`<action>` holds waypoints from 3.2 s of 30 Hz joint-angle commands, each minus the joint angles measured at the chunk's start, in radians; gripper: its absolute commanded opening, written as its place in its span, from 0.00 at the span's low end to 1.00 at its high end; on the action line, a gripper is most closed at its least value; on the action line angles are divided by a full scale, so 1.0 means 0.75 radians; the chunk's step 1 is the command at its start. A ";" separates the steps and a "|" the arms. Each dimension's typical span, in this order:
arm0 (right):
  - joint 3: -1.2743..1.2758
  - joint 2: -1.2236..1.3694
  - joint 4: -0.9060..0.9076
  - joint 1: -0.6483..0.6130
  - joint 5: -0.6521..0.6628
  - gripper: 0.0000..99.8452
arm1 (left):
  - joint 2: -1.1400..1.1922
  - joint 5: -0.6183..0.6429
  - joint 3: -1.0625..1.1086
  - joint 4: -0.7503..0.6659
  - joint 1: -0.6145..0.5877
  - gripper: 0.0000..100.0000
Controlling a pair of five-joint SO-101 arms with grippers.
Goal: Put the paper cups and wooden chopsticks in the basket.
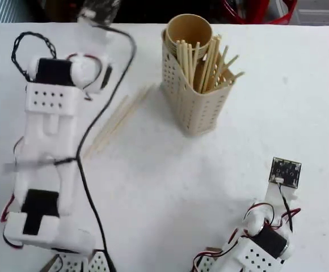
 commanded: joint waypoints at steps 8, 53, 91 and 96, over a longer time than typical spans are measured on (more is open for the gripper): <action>0.012 -0.009 0.007 0.003 0.012 0.02 | 0.341 0.082 0.567 -0.620 -0.079 0.06; 0.012 -0.009 0.007 0.003 0.012 0.02 | 0.199 -0.041 0.792 -0.722 -0.050 0.10; 0.012 -0.009 0.007 0.003 0.012 0.02 | 0.553 0.004 0.460 -0.532 -0.093 0.08; 0.012 -0.009 0.007 0.003 0.012 0.02 | 0.553 -0.002 0.462 -0.528 -0.083 0.08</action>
